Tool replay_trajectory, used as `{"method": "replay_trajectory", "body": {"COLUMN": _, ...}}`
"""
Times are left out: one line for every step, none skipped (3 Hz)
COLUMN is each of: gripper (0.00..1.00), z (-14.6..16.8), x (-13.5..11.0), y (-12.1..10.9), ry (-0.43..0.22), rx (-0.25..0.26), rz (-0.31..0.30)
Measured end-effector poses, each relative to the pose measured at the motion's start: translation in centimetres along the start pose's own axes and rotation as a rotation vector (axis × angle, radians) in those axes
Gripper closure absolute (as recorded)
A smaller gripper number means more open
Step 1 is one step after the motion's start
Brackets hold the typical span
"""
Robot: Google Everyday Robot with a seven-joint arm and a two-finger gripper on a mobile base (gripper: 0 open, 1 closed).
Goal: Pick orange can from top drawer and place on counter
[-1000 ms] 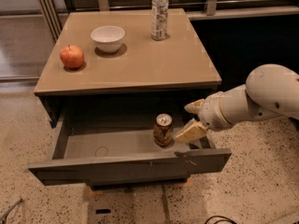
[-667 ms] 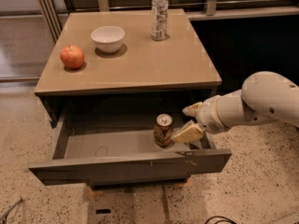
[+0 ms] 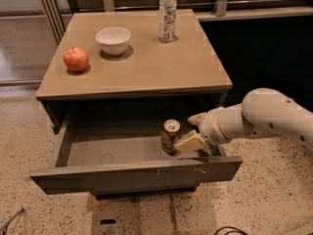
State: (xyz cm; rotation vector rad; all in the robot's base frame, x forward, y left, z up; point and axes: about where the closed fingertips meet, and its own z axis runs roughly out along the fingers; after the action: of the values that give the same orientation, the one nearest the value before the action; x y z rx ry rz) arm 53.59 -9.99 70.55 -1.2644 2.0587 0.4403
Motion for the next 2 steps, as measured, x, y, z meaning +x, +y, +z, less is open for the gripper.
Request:
{"method": "replay_trajectory", "body": {"gripper": 0.31, "z": 1.8, "x": 0.3, "y": -0.4, "ry": -0.007, "rx": 0.007, "rz": 0.006}}
{"method": "replay_trajectory", "body": {"gripper": 0.25, "z": 3.4, "x": -0.1, "y": -0.6, "ry": -0.02, "rx": 0.005, "rz": 0.001}}
